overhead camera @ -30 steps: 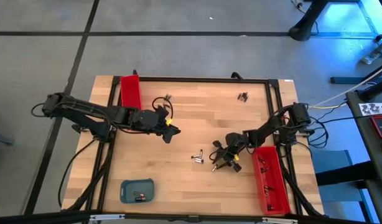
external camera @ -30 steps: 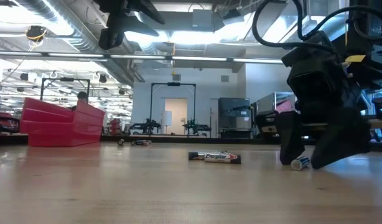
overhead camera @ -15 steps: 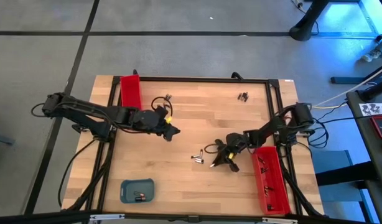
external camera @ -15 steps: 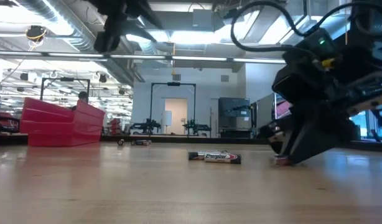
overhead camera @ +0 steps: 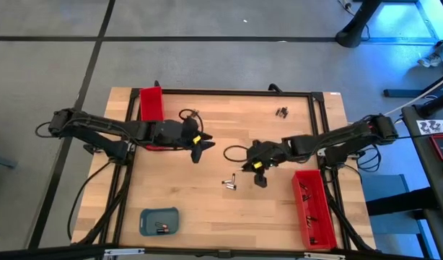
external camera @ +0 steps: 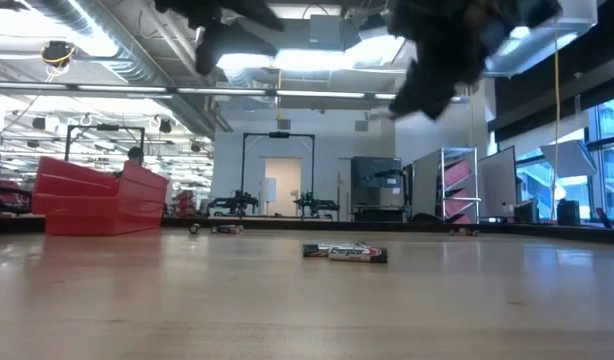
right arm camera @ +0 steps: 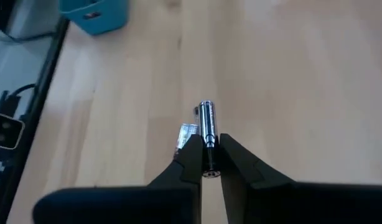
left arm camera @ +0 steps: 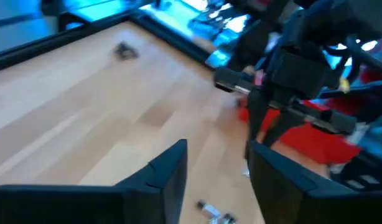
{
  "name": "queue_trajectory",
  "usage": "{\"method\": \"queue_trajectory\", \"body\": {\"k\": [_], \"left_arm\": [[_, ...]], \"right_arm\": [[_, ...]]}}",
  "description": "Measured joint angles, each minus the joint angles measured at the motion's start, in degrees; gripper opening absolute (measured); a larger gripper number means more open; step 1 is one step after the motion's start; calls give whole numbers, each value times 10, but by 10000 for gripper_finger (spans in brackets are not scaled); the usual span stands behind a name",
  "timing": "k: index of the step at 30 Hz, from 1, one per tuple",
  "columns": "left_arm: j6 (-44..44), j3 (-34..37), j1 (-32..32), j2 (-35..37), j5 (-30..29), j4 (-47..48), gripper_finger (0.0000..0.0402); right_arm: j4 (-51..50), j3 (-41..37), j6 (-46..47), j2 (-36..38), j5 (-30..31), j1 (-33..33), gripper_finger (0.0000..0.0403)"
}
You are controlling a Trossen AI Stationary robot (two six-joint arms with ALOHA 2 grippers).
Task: Sort batteries
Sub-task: Put the silver battery into the top red bin
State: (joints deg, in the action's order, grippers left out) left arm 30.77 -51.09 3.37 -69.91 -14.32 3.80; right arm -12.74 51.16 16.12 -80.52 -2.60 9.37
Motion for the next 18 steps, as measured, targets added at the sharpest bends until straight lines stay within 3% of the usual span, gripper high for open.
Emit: {"method": "queue_trajectory", "body": {"k": [4, 7, 13, 16, 18], "left_arm": [[-69, 0, -15, -4, 90, -29, 198], [-153, 0, -10, -9, 121, -28, 214], [-313, 0, 16, -33, 90, -52, 200], [-341, 0, 22, -55, 83, -66, 185], [-346, 0, 28, -72, 44, -82, 178]], "right_arm": [[-137, 115, 1, -5, 33, 0, 26], [-214, 183, 15, -18, 54, -10, 26], [-248, 252, 77, -54, 58, -45, 26], [-246, 263, 93, -73, 58, -54, 26], [-235, 267, 95, -83, 58, -54, 26]]}}
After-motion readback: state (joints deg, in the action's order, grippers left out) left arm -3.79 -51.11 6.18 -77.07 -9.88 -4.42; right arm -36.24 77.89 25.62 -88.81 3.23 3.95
